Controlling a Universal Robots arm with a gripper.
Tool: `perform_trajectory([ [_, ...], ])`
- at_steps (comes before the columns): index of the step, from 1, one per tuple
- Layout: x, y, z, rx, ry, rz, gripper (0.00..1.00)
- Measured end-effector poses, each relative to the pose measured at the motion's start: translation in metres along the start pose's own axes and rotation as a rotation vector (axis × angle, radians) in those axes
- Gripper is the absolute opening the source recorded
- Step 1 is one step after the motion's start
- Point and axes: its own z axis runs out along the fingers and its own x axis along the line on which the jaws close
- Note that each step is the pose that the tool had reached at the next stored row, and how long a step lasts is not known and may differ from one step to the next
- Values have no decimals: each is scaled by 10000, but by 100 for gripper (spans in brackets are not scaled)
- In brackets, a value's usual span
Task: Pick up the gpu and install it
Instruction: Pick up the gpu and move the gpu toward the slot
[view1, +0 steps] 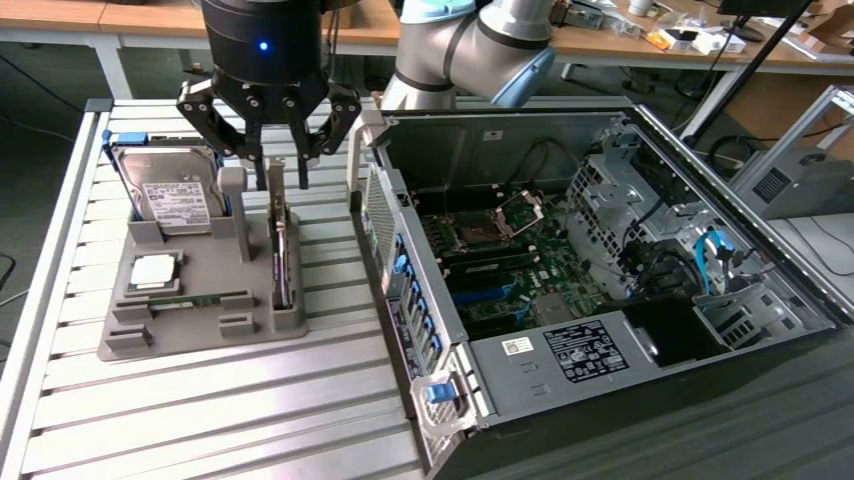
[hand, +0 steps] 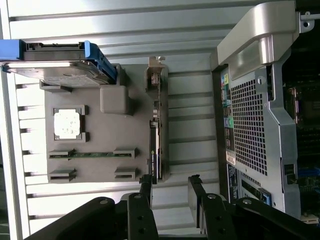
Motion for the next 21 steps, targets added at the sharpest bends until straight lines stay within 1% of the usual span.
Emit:
perform_trajectory([
  [21,5,-3,61,2,0,0,42],
])
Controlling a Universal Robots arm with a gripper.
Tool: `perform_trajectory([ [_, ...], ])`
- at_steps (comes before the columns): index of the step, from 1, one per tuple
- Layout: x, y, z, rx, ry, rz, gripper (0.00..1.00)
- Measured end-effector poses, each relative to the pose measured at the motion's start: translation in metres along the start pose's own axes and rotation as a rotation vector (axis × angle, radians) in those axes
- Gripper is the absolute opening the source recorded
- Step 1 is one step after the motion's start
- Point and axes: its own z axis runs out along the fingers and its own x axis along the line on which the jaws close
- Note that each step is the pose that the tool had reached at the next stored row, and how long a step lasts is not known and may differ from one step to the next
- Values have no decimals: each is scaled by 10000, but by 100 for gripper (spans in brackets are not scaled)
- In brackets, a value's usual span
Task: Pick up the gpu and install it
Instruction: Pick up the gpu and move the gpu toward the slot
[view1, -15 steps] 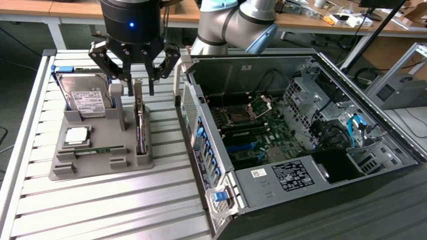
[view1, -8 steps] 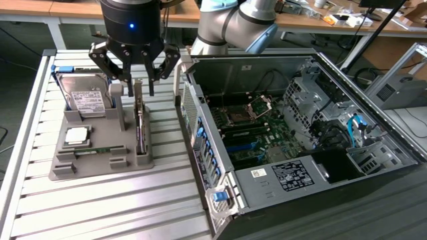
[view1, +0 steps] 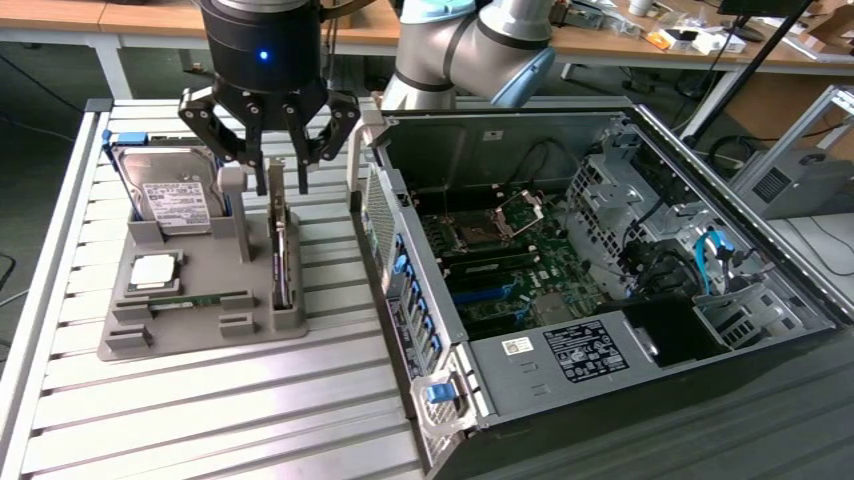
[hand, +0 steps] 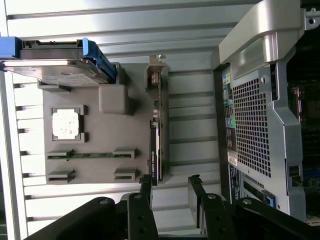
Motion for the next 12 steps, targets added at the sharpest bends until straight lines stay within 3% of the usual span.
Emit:
perform_trajectory([
  [12,2,-2,42,5,0,0,42],
])
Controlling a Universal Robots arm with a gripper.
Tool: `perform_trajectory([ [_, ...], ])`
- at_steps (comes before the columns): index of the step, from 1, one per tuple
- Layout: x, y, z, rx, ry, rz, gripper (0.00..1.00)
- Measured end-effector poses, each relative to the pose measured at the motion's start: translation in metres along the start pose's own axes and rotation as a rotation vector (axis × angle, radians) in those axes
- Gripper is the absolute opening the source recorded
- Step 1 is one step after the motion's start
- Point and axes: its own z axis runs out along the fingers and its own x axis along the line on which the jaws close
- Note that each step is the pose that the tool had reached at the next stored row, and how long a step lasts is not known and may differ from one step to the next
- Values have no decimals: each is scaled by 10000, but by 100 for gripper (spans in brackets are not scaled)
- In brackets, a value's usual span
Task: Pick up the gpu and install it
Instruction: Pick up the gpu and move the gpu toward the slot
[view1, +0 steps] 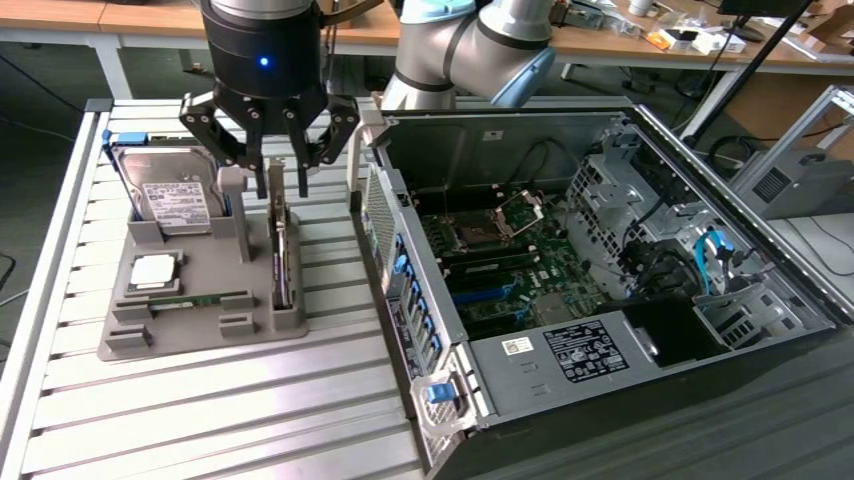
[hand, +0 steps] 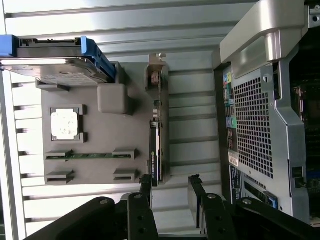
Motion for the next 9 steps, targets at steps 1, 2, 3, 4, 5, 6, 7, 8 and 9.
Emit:
perform_trajectory([
  [1,1,-1,14,3,-1,0,42],
  [2,0,-1,15,3,0,0,42],
  [3,1,-1,16,4,-1,0,42],
  [4,1,-1,18,4,0,0,42],
  [5,1,-1,19,5,-1,0,42],
  [6,1,-1,30,10,-1,0,42],
  [7,1,-2,41,16,-1,0,42],
  [8,1,-2,42,16,-2,0,42],
  [9,1,-2,43,16,-2,0,42],
])
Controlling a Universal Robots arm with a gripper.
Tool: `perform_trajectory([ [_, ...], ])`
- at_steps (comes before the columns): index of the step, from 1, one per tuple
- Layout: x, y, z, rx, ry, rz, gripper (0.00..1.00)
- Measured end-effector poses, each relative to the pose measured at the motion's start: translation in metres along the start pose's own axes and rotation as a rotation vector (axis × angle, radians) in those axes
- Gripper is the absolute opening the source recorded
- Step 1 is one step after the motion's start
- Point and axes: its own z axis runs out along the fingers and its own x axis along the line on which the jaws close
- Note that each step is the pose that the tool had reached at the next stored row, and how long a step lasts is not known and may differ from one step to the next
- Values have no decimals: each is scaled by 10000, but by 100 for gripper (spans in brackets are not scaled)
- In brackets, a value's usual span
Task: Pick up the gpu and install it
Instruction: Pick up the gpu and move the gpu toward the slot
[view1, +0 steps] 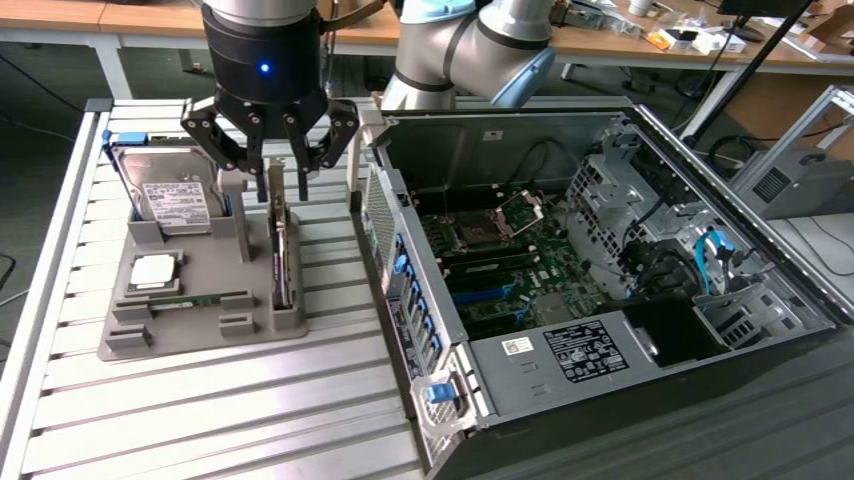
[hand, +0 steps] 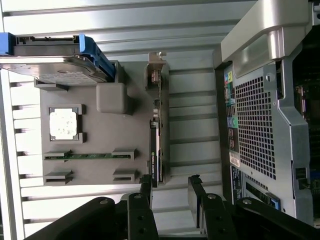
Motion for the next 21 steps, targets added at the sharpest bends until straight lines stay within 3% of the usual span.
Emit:
perform_trajectory([
  [9,2,-3,72,67,-5,-2,42],
  [14,3,-4,94,68,-5,-2,42],
  [16,4,-6,158,68,-5,-2,42],
  [21,4,-6,166,67,-5,-2,42],
])
